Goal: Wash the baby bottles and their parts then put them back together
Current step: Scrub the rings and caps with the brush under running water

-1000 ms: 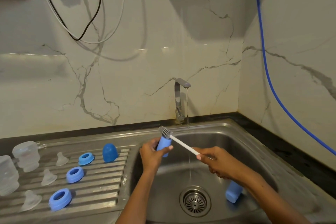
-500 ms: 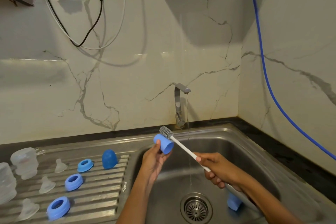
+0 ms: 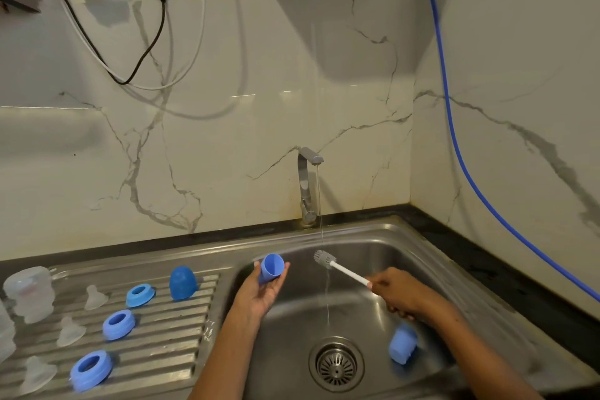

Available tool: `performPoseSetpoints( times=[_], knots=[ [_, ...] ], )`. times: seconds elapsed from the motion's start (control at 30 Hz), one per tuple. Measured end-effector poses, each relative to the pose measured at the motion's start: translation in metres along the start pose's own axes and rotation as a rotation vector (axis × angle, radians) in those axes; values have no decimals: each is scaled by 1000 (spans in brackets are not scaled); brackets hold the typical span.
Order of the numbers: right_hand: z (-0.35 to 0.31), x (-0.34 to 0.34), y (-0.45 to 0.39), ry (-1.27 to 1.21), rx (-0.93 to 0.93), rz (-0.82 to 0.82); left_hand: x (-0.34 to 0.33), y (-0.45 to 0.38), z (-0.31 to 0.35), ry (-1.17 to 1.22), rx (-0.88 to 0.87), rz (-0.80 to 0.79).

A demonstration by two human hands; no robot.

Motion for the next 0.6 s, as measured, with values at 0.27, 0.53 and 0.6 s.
performPoseSetpoints(
  times=[0.27,0.53,0.6],
  knots=[
    [11,7,-9,167,-75,36,-31,-25,-53,119,199,11],
    [16,19,-18,266,-99,70,-38,-60,-80,215,287,-15],
    [17,21,-18,272,-102,68,-40,-61,-77,221,291,-45]
  ],
)
Point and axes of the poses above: each hand's wrist, its own y-axis away from the middle knuckle, its own x-axis out of the back of the hand, z = x × y, the point moved 3 cm from there along -y, towards the middle knuckle, and after that the axes turned 10 degrees about -y, right-handed, at the moved point
